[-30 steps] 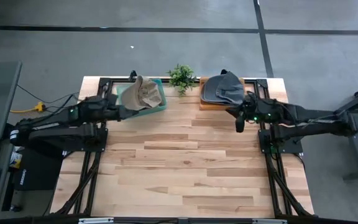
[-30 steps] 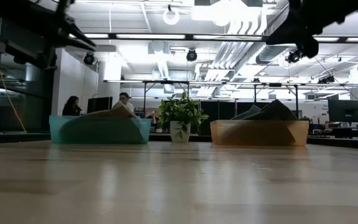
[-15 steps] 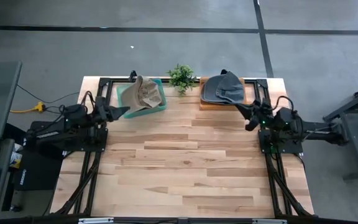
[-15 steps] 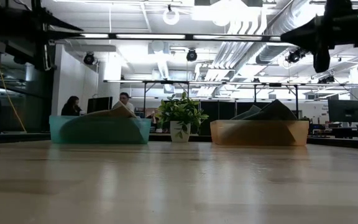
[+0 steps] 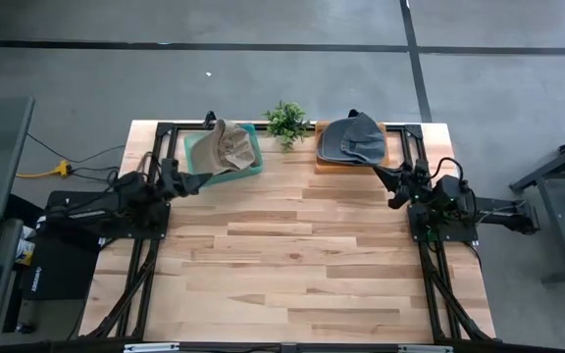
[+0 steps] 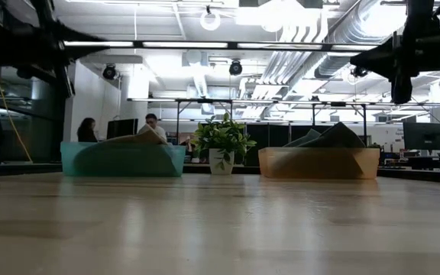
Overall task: Pick & Place hat
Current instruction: Return to Home Position
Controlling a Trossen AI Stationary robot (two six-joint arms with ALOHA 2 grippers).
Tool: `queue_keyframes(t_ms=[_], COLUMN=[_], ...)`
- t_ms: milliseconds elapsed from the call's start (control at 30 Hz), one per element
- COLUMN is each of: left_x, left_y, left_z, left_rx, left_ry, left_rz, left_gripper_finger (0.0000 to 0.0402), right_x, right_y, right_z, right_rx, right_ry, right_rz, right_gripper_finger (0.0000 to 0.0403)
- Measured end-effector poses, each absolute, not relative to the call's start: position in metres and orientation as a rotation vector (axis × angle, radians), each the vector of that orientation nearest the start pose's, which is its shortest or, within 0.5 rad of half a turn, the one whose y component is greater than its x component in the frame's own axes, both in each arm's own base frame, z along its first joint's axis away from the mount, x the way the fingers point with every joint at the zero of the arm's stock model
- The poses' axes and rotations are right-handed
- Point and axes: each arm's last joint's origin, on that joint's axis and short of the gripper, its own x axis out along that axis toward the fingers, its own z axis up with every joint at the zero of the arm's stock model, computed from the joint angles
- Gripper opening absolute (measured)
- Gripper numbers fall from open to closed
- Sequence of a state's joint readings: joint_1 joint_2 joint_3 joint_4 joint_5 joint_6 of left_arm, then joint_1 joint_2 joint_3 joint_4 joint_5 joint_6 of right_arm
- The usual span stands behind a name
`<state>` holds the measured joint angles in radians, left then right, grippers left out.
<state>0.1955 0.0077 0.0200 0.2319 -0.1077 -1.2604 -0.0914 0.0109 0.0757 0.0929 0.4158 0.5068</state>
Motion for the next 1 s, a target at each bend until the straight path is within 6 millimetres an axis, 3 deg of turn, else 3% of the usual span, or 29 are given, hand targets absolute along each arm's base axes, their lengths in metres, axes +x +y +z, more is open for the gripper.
queue_keyframes(t_ms=[267,433,767,1000], left_x=[0.091,0.093,0.094,0.094], left_y=[0.021,0.02,0.021,0.022], left_z=[0.195,0.188,0.179,0.173], left_rx=[-1.226,-1.203,-0.878,-0.857], left_ry=[-0.423,-0.329,-0.219,-0.165], left_rz=[0.094,0.104,0.215,0.255], left_gripper_finger=[0.0,0.0,0.0,0.0], right_x=[0.088,0.089,0.09,0.09], right_y=[-0.019,-0.018,-0.017,-0.018], right_z=[0.195,0.185,0.178,0.177], right_rx=[0.505,0.485,0.168,0.138], right_ry=[-0.257,-0.135,0.007,0.027], right_rz=[-0.439,-0.428,-0.416,-0.44], right_gripper_finger=[0.0,0.0,0.0,0.0])
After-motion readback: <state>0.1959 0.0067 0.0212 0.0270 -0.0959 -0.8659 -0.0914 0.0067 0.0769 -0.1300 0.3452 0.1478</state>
